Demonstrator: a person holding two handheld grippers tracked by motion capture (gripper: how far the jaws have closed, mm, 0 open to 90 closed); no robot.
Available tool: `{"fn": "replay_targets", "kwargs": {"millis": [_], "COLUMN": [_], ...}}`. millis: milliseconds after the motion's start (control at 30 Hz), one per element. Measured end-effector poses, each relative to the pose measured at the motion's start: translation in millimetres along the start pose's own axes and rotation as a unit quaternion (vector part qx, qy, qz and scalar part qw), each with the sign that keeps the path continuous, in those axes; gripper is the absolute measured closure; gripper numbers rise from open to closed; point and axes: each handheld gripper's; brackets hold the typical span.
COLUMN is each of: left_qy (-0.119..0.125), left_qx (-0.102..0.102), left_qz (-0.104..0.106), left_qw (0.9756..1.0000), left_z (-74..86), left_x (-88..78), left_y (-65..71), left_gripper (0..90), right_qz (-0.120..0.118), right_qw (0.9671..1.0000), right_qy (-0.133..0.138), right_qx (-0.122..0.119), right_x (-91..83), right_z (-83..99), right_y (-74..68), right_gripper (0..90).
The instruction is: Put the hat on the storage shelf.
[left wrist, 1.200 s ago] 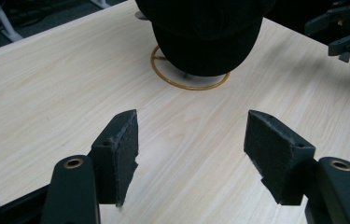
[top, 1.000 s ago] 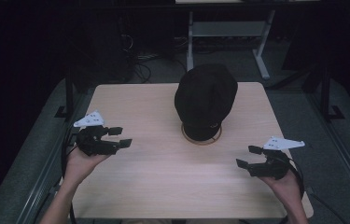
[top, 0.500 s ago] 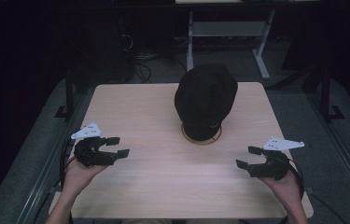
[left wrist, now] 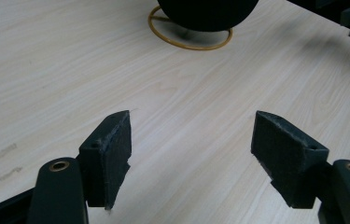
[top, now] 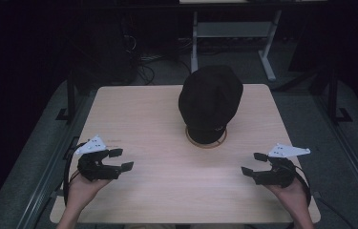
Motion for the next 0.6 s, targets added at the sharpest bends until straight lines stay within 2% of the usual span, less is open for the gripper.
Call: {"fn": "replay_targets", "kwargs": {"millis": [100,200,300,333,467,600], "left_qy": [0.003,0.010,-0.006,-0.005,-0.015,-0.020], "left_qx": [-0.007,-0.023,-0.013,-0.019,-0.003,-0.001], "left_qz": [-0.003,0.007,-0.011,-0.011,-0.018,-0.024], "left_qw": [1.0000,0.9997,0.9998,0.9998,0.9997,0.9995], "left_z": [9.1,19.4,27.0,30.1,34.6,35.8], "left_x": [3.1,6.5,9.4,10.5,15.3,19.2], "left_y": [1.6,4.5,7.8,8.4,10.8,7.7], "left_gripper": [27.7,27.7,27.6,27.3,27.2,27.3], "right_qz": [0.001,0.002,0.000,0.000,0.000,-0.002], "right_qw": [1.0000,1.0000,0.9999,0.9999,0.9998,0.9998], "right_qy": [0.001,-0.005,-0.009,-0.010,-0.011,-0.009], "right_qx": [-0.002,-0.001,-0.006,-0.007,-0.019,-0.017], "right_x": [-1.1,-0.8,1.1,1.7,3.0,4.2], "right_z": [2.0,4.7,6.3,6.2,5.3,6.1], "right_y": [-2.7,-6.6,-10.9,-12.4,-16.1,-15.3], "right_gripper": [21.8,21.8,21.9,21.9,21.9,21.9]}}
Point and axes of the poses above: each handheld gripper's, and its own axes: x roughly forward along the jaws, z roughly out of its underside, y roughly to its right, and after that the axes turned 3 degrees about x, right-handed
